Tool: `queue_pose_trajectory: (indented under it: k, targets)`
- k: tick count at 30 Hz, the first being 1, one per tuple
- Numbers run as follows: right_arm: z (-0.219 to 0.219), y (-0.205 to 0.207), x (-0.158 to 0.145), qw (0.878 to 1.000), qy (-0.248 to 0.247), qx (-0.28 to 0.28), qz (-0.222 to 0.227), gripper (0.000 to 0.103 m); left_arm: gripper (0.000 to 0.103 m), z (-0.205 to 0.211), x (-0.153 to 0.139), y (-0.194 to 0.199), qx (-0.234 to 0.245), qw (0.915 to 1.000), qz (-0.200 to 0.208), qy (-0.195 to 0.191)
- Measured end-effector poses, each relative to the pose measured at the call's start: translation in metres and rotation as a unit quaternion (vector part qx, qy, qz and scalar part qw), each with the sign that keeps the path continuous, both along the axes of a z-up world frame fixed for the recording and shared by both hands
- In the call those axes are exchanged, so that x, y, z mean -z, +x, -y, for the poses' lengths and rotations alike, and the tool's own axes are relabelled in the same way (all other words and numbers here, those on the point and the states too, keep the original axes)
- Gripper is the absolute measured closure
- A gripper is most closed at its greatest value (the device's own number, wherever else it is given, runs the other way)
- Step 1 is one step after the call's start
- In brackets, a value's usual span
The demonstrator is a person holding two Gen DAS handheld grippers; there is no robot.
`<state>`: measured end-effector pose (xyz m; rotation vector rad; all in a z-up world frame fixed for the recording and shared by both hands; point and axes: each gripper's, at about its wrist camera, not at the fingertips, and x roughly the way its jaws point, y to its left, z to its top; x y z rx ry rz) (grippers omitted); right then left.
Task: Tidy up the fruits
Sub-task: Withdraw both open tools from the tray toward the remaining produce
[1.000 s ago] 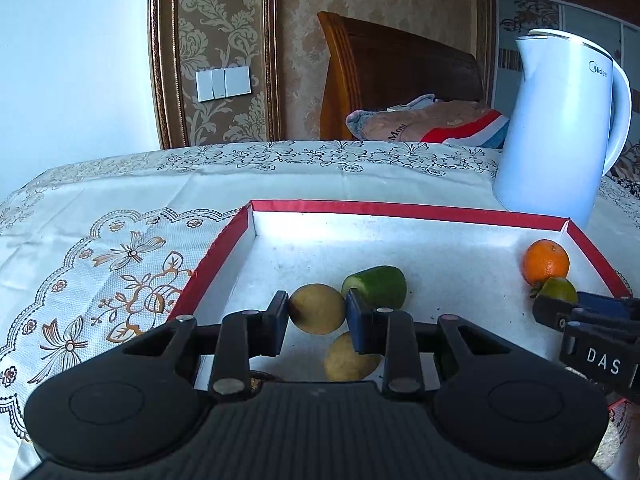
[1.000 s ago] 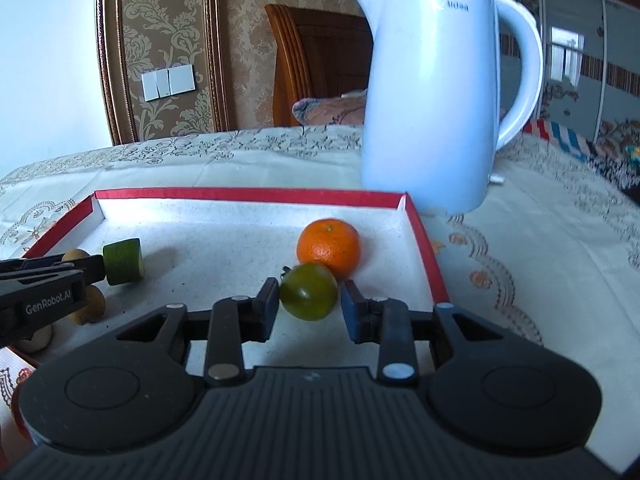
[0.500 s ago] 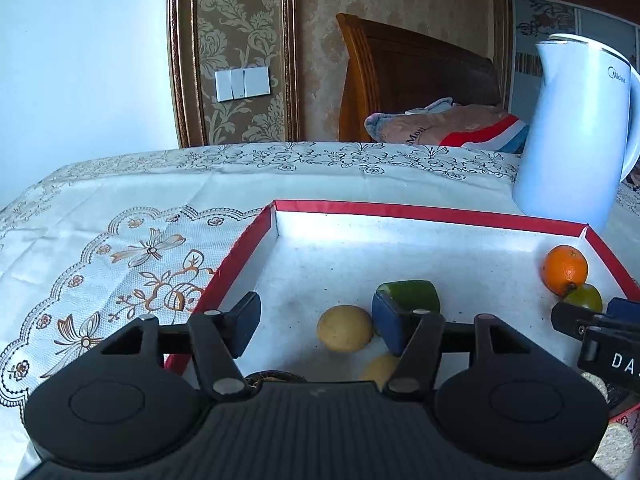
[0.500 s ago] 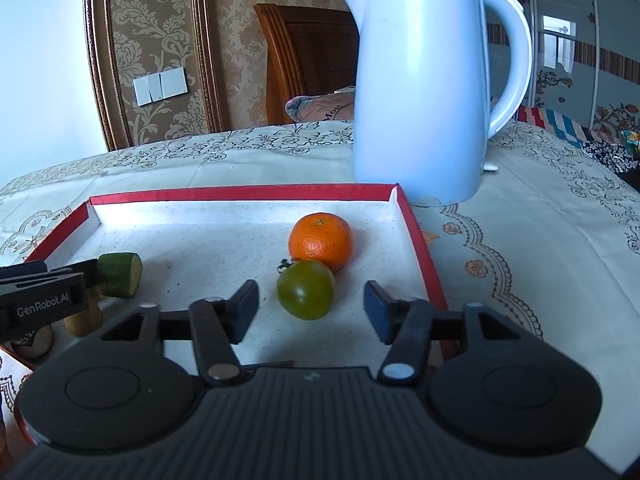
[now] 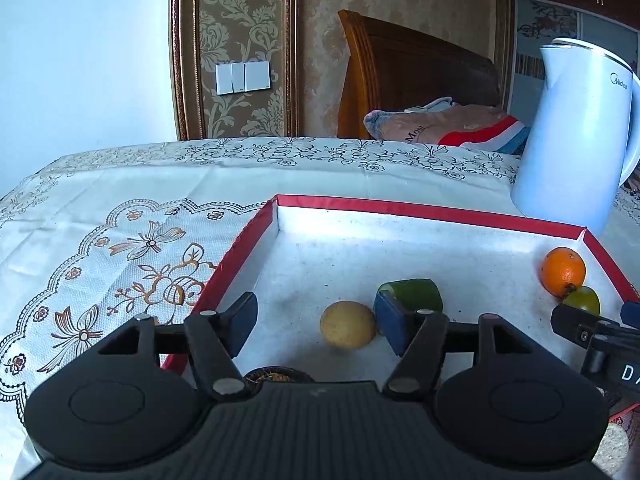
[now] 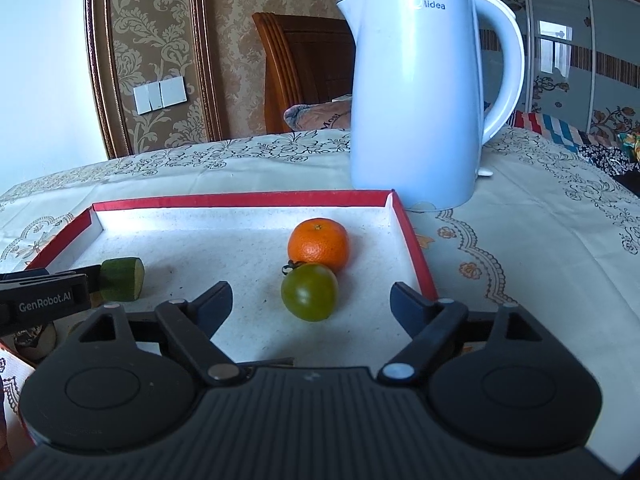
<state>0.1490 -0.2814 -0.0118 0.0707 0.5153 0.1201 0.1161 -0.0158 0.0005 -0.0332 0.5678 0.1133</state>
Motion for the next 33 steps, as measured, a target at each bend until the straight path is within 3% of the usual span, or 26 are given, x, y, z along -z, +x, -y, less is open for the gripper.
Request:
queue_pose_trajectory:
  k: [4, 8, 14, 19, 33]
  targets:
    - [0.002, -0.002, 0.0, 1.0, 0.004, 0.004, 0.005, 0.012, 0.038, 0.001, 0.0, -0.001, 0.001, 1.0, 0.001, 0.003]
    - [0.005, -0.004, 0.0, 1.0, 0.01, 0.006, 0.006, 0.007, 0.025, 0.001, 0.0, -0.004, 0.001, 0.9999, 0.007, 0.01]
    - [0.006, -0.013, -0.002, 1.0, 0.012, 0.005, 0.027, 0.0, 0.024, 0.009, 0.0, -0.013, 0.028, 0.999, 0.015, 0.032]
    - [0.005, -0.018, -0.003, 0.999, 0.005, 0.005, 0.038, 0.0, 0.024, 0.016, 0.0, -0.018, 0.042, 0.9977, 0.02, 0.05]
    - [0.005, -0.04, -0.008, 0.998, -0.007, -0.001, 0.069, 0.0, 0.024, -0.007, -0.007, -0.042, 0.029, 0.9993, 0.025, -0.003]
